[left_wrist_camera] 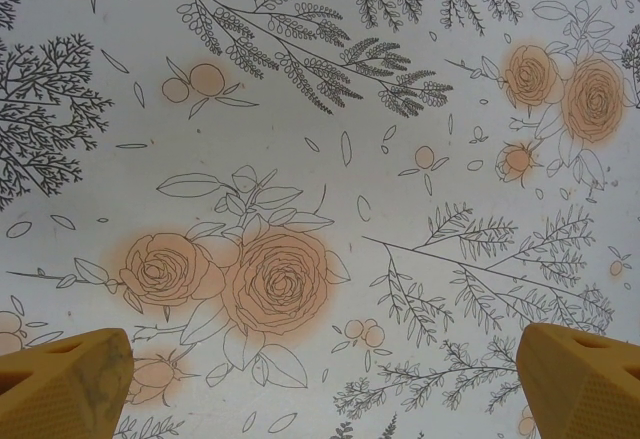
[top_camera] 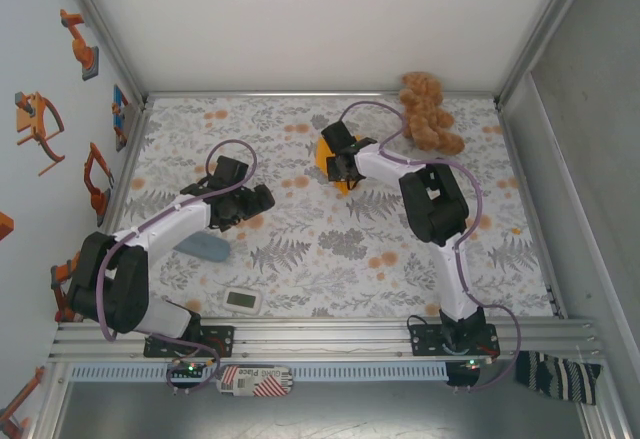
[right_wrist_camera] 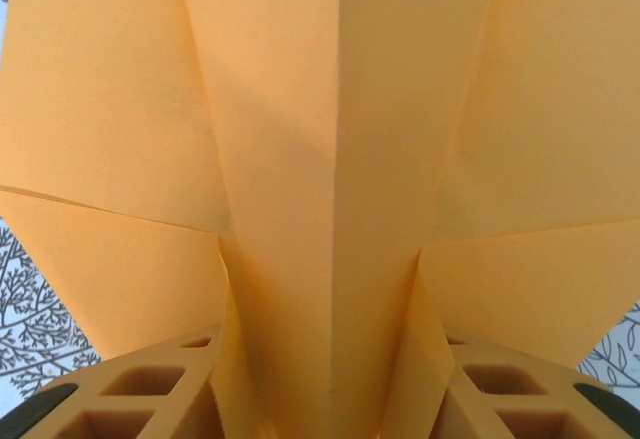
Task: Fold a paper plane with a square sheet of paper (pick it up from the middle)
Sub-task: Move the paper plane to the top-center of the table.
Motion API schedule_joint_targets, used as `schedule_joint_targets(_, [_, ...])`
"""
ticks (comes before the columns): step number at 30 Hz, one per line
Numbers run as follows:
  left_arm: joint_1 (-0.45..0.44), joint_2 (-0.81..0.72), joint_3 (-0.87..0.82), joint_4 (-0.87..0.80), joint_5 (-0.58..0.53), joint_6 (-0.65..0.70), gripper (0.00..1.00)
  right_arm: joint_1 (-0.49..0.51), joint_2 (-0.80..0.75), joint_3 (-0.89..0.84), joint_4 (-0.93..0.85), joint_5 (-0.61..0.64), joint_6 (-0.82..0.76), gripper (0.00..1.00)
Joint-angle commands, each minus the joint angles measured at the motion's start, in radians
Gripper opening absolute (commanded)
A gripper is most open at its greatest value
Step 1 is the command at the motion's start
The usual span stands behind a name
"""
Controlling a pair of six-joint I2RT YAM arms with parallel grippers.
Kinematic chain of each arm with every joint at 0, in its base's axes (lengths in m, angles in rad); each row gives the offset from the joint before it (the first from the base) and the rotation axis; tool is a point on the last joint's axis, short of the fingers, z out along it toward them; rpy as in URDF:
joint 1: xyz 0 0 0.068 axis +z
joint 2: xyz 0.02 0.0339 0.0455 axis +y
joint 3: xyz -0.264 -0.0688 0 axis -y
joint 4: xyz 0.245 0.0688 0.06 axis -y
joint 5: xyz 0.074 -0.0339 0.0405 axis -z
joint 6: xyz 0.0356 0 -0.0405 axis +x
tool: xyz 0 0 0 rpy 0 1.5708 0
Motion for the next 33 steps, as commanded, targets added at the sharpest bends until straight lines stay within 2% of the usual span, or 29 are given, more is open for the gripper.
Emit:
schedule_joint_targets(1, [0.006,0.012,0.028,-0.014,0.010,0.017,0.98,-0.007,0.076,-0.005,-0.069,0.016,-0.017,0.45])
schedule_joint_targets(6, [0.005,0.011,0.031,-0.017,0.014,0.016,0.98,-0.007,0.061,0.008,-0.070,0.010,-0.022,0.45])
schedule_joint_targets(15, [0.006,-0.025,0.063,-0.034,0.001,0.021,0.98,-0.007,-0.075,0.039,-0.099,0.009,-0.024,0.45])
schedule_joint_targets(26, [0.013,-0.067,0.075,-0.067,-0.027,0.034,0.98,-0.007,-0.160,0.032,-0.111,-0.010,-0.023,0.45])
schedule_joint_targets(31, [0.025,-0.160,0.097,-0.112,-0.127,0.073,1.00,-0.008,-0.310,-0.028,-0.109,0.037,-0.038,0.46])
schedule_joint_targets(33, [0.034,-0.216,0.091,-0.118,-0.194,0.092,0.99,-0.008,-0.402,-0.089,-0.089,0.100,-0.056,0.52])
